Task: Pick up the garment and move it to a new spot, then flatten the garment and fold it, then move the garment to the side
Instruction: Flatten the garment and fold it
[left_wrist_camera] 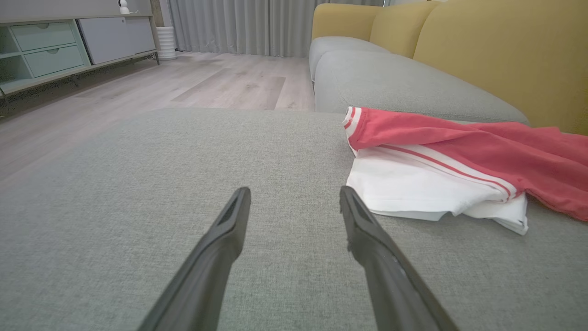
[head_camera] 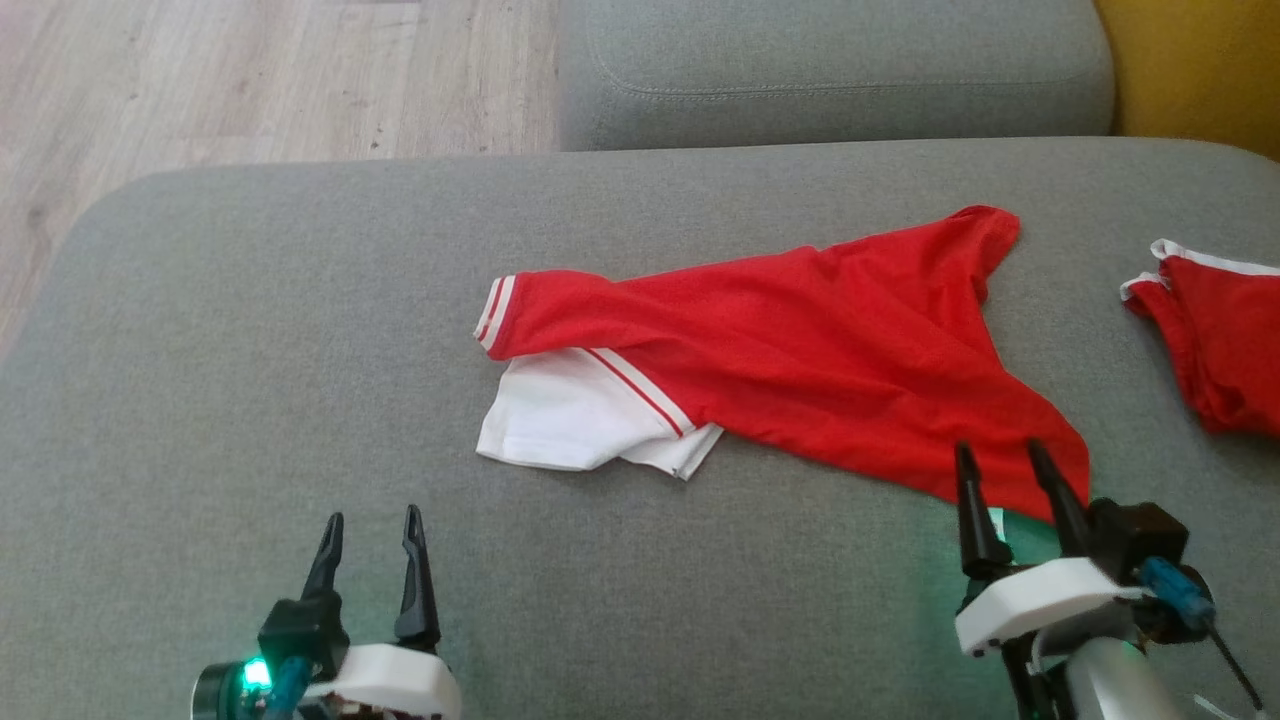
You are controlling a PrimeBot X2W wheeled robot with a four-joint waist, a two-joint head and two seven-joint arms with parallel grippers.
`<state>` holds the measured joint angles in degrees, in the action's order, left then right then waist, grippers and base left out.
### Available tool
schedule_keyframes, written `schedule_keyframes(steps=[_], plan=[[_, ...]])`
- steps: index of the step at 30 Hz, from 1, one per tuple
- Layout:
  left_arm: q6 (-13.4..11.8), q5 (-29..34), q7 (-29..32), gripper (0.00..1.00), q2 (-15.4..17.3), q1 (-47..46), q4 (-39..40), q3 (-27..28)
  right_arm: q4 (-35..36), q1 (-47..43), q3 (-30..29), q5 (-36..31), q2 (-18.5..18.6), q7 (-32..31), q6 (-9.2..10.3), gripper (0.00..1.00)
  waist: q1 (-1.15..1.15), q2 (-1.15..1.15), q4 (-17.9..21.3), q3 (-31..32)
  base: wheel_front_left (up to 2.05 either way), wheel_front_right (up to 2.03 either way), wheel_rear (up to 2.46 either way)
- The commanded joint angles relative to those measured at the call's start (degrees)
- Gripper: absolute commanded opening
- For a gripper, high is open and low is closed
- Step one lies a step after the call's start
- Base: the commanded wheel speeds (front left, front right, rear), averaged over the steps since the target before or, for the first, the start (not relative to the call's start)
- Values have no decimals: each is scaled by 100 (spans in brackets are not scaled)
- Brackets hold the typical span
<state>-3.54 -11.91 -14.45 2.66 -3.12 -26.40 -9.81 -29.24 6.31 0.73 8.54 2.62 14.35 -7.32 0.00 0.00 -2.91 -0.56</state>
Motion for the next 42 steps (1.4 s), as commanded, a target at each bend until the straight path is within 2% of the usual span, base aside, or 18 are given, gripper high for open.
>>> schedule_keyframes(steps=[1,8,14,22,27,33,42], plan=[[-21,63,-55,100,21,-223,160,227,211,184,207,20,27,64,-17,100,0,0,-9,-4,0,0,0],[96,-20,-55,100,21,-216,139,250,242,152,370,107,26,64,-17,100,0,0,-12,-30,0,0,0],[666,-472,-55,100,21,-581,-146,31,388,319,462,100,26,64,-17,100,0,0,129,-421,0,0,0],[1019,-880,-55,100,21,-1573,-1011,88,718,599,603,63,26,64,-17,100,0,0,498,-1031,0,0,0],[1094,-1072,-55,100,68,-1902,-1560,108,810,696,567,54,26,64,-17,100,0,0,727,-1228,0,0,0],[1101,-1440,-55,100,137,-2045,-1854,-165,860,743,487,51,26,64,-17,100,0,0,836,-1338,0,0,0],[1102,-2384,-55,100,319,-2192,-1995,-1230,901,854,531,122,26,64,-17,100,0,0,934,-1476,0,0,0]])
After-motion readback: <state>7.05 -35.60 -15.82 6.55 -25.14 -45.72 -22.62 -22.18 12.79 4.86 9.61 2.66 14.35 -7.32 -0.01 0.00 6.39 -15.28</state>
